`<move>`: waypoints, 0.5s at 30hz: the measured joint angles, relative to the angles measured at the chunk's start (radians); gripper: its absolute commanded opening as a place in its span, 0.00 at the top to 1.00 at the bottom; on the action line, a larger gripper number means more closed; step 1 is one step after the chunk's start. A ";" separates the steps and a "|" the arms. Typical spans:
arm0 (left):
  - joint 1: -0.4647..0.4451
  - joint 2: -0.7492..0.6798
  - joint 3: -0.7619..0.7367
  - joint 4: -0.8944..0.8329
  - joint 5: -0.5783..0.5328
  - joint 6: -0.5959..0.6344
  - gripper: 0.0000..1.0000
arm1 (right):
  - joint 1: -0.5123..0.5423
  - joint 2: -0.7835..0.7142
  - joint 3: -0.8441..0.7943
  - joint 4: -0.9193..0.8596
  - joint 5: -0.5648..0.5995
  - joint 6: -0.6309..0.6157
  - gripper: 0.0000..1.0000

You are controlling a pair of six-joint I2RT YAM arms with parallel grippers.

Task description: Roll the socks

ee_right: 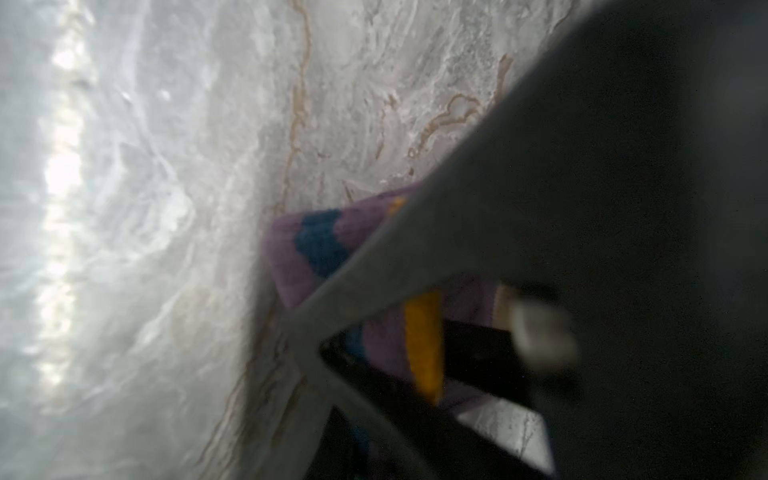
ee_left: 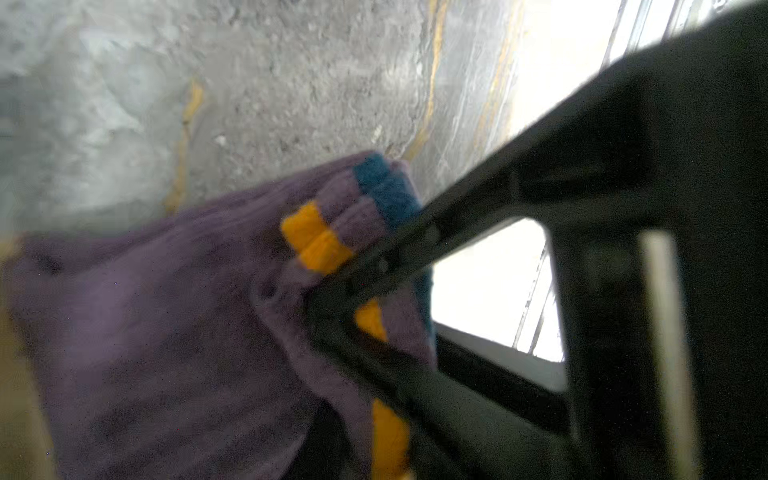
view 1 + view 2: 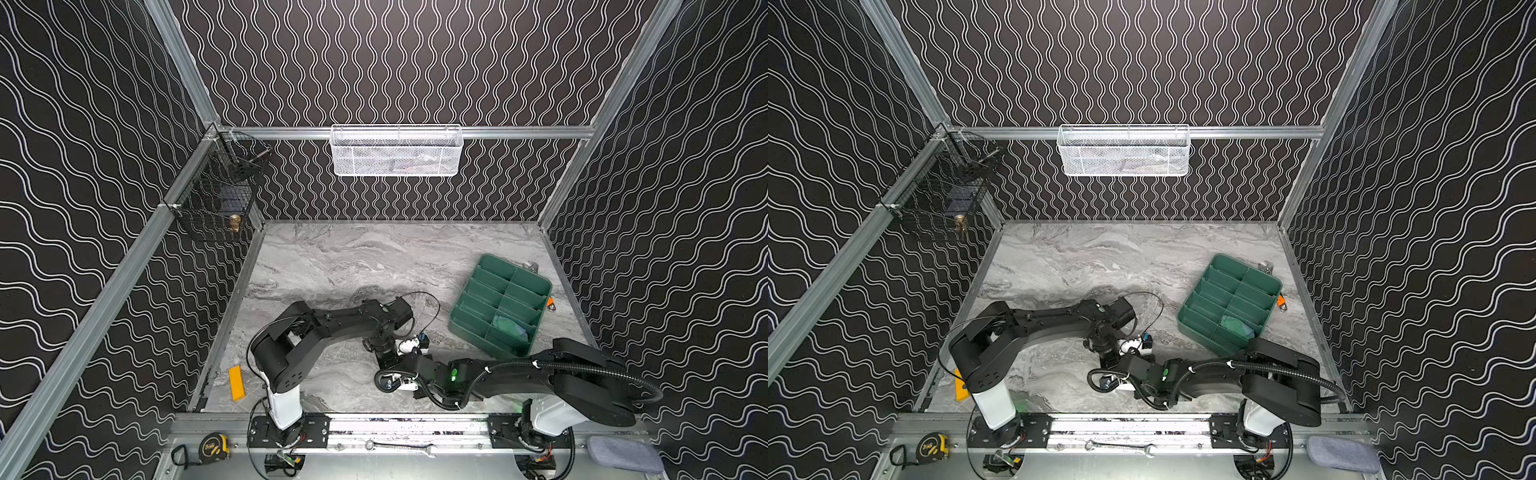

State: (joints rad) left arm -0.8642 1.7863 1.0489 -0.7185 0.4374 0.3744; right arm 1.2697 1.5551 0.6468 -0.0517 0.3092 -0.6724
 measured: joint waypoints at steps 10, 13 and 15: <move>0.008 -0.312 -0.048 0.018 -0.182 -0.059 0.50 | -0.001 0.031 0.082 -0.145 -0.044 0.119 1.00; 0.047 -0.399 -0.081 0.024 -0.299 -0.108 0.52 | -0.001 0.021 0.092 -0.179 -0.063 0.149 1.00; 0.085 -0.402 -0.088 0.041 -0.371 -0.142 0.55 | -0.001 0.014 0.099 -0.211 -0.077 0.165 1.00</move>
State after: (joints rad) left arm -0.7795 1.3842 0.9611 -0.6773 0.0662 0.2321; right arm 1.2690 1.5692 0.7460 -0.2630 0.2325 -0.5072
